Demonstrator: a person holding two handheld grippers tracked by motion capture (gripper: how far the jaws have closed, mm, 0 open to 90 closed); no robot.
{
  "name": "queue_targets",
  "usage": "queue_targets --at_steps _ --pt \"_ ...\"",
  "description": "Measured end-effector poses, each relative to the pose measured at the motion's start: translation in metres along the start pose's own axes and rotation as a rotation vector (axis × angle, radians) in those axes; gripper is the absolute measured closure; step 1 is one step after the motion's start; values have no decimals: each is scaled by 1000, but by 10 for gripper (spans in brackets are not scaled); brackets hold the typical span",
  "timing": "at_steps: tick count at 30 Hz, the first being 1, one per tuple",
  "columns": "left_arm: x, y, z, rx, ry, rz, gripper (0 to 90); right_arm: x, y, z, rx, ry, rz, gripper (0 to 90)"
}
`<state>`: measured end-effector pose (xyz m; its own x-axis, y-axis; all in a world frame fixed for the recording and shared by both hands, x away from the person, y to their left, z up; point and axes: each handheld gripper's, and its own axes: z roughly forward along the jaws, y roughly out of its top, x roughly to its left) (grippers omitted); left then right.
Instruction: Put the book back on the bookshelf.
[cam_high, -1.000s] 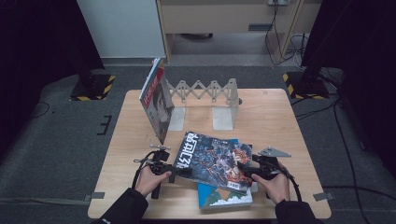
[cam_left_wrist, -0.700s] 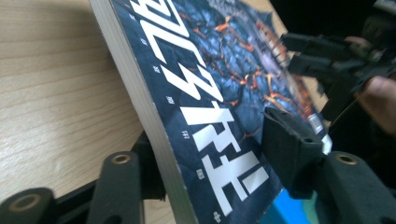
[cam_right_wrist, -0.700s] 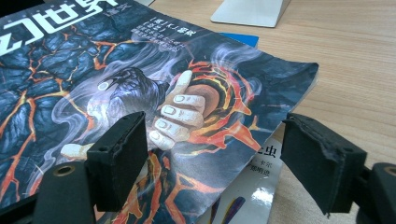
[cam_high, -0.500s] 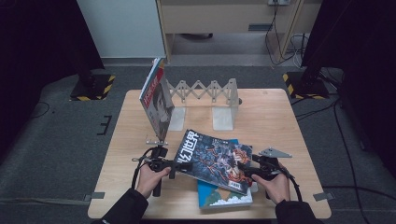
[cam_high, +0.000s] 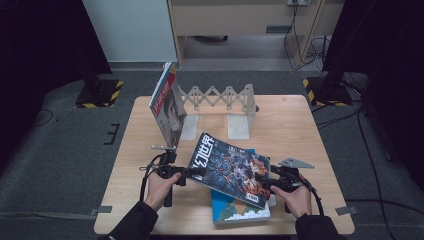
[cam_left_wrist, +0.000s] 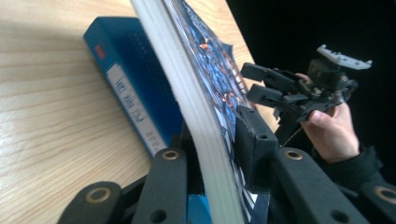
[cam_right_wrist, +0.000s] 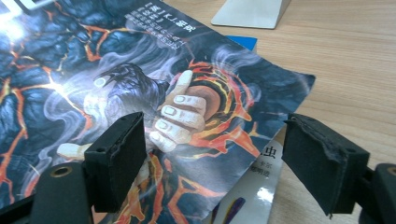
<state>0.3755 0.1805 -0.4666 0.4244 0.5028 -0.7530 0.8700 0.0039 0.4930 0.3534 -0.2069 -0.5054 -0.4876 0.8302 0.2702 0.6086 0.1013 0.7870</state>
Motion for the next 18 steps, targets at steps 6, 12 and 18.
queue_targets --at_steps 6,12,18 --pt "-11 8 -3 -10 4 -8 770 -8 0 -5 5 -23 1 219" --pt "-19 19 -14 -50 1 -20 808 -20 0 -12 14 -68 -2 220" --pt "-32 29 -27 -99 13 3 820 -33 -2 -16 26 -110 2 224"
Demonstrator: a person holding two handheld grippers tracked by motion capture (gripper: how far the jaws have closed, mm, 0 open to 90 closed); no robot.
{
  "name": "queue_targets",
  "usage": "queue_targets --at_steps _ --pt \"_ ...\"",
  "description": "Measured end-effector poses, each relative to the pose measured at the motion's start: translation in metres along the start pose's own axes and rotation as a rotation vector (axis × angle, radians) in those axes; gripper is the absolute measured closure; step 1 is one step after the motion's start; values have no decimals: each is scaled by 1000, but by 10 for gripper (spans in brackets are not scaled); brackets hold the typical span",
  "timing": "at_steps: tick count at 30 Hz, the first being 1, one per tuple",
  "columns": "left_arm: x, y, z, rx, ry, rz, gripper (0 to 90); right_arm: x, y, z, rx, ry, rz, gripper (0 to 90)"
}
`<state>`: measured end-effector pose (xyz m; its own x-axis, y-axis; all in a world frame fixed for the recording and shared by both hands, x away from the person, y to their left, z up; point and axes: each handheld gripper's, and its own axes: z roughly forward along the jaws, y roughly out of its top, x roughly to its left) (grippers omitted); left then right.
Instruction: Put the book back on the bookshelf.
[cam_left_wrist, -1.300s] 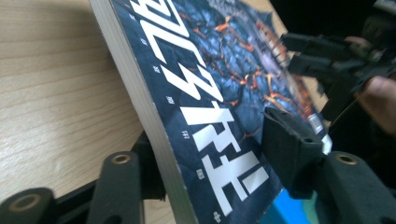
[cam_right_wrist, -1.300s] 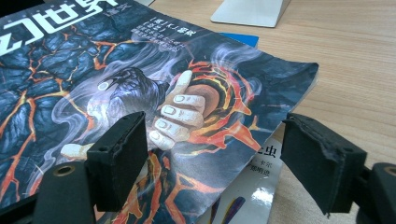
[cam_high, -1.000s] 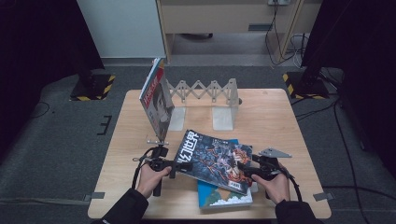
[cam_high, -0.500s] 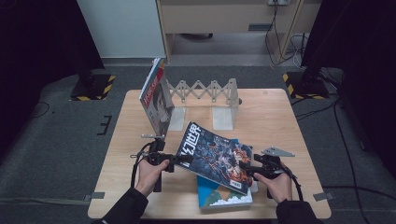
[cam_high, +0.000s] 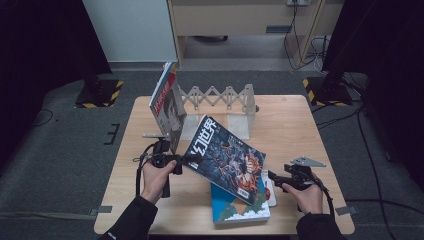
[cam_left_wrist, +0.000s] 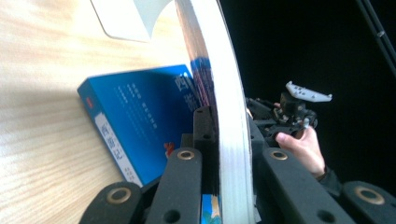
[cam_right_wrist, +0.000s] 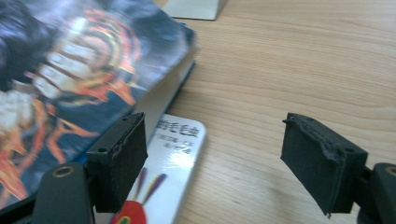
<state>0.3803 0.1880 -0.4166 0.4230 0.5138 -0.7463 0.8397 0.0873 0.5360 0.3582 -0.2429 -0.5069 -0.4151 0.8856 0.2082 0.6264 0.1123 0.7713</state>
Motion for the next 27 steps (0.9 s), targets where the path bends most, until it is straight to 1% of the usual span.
queue_targets --at_steps 6,13,14,15,18,19,20,22,24,27 --pt "-8 7 -5 -30 -4 7 821 -13 -3 -2 17 -38 8 225" --pt "-19 15 -9 -65 -18 38 821 -30 -7 -4 54 -92 5 206" --pt "-21 16 -10 -77 -24 42 821 -32 -8 -4 60 -99 1 201" --pt "-21 16 -10 -85 -47 36 821 -33 -8 -3 66 -109 7 199" --pt "-28 19 -13 -106 -27 72 821 -37 -10 -3 79 -115 4 198" --pt "-29 20 -14 -112 -25 79 821 -38 -10 -2 81 -117 8 198" --pt "-30 21 -14 -117 -21 86 821 -39 -10 -2 85 -117 0 198" --pt "-33 22 -17 -130 -26 105 821 -40 -11 -1 92 -122 -1 197" --pt "-35 24 -19 -144 -33 109 820 -40 -11 -1 97 -127 5 194" --pt "-40 29 -24 -166 -47 116 820 -41 -13 1 116 -136 -8 186"
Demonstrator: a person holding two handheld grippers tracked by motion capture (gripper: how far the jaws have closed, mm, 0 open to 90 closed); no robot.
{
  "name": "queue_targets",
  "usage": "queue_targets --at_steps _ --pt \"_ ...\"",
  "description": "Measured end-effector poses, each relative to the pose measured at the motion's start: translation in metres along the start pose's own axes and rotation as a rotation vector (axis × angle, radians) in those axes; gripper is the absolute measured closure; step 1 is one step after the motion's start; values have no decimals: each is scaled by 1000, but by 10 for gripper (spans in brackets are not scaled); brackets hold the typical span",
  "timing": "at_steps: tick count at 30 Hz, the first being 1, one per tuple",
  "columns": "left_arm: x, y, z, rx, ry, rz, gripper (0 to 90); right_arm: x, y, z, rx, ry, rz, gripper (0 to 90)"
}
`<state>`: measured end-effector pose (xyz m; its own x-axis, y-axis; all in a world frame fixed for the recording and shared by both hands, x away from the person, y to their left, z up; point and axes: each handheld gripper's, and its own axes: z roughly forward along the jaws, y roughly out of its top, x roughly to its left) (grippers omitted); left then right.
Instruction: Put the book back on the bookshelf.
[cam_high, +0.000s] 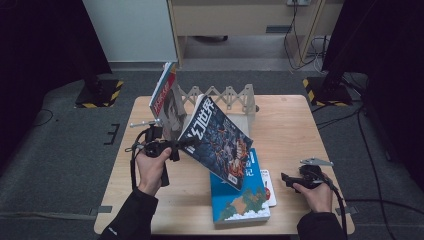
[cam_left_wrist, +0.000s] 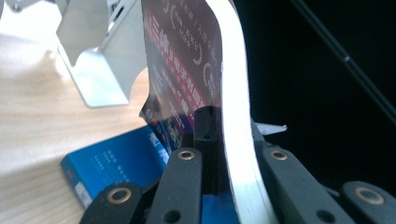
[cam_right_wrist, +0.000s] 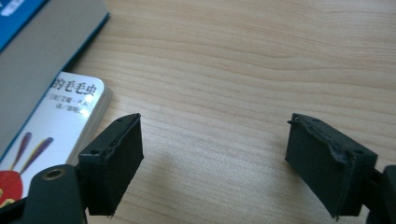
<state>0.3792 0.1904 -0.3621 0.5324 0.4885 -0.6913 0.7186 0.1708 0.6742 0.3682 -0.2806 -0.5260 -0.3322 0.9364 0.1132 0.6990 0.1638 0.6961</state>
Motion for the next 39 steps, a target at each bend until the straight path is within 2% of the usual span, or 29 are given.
queue_targets --at_steps 7,13,20,24,32,39 --pt "-15 14 -9 -39 14 50 821 -2 -2 3 20 -9 -13 136" --pt "-19 24 -18 -67 44 75 821 2 -5 7 21 -21 -84 66" --pt "-20 34 -37 -110 80 96 821 4 -7 9 14 -39 -113 40" --pt "-21 39 -48 -124 112 112 821 4 -8 11 -5 -38 -112 20" --pt "-21 47 -72 -153 145 123 821 4 -8 11 -5 -39 -111 20" --pt "-24 57 -91 -168 200 146 821 4 -8 11 -5 -38 -110 19"
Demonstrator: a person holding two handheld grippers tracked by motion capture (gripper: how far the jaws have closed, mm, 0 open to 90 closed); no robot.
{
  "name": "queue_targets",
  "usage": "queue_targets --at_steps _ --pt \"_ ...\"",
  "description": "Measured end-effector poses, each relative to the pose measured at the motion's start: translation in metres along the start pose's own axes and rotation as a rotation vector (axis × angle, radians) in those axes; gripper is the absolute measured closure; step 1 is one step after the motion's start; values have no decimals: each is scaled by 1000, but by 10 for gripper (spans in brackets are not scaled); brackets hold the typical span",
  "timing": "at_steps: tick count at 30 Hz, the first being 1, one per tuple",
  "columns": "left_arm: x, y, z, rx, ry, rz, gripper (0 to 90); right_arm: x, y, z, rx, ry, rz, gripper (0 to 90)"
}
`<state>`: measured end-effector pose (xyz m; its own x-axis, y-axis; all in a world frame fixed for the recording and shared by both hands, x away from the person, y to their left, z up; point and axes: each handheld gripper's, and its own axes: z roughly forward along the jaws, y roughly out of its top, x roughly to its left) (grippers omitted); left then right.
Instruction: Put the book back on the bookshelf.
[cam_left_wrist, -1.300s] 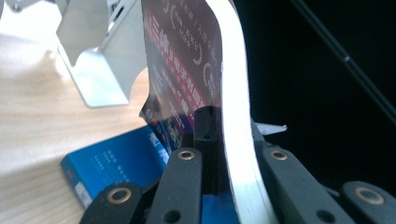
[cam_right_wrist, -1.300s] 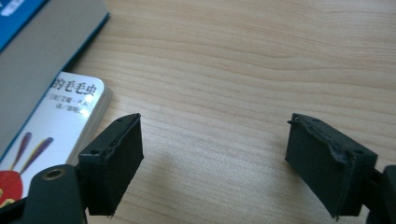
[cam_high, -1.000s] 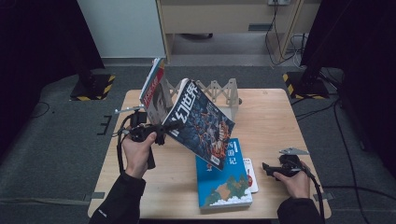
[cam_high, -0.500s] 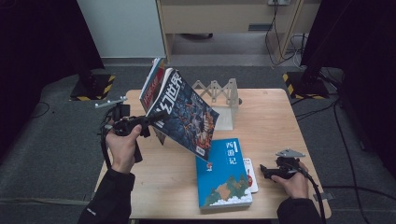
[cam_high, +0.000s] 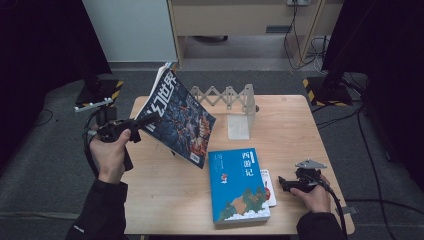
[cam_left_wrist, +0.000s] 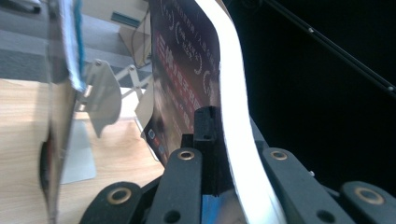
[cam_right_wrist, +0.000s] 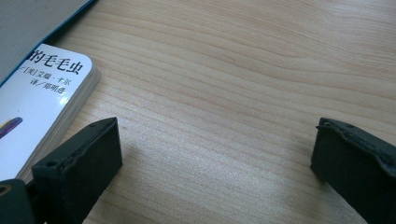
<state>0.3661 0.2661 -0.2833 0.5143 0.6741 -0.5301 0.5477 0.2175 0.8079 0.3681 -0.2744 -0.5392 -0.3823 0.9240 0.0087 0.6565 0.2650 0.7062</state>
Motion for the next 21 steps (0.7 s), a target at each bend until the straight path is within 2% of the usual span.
queue_targets --at_steps 12,21 --pt "3 16 -13 -20 85 35 820 0 0 0 0 -1 -2 19" --pt "3 22 -8 -24 164 70 821 0 0 0 0 -1 -2 19"
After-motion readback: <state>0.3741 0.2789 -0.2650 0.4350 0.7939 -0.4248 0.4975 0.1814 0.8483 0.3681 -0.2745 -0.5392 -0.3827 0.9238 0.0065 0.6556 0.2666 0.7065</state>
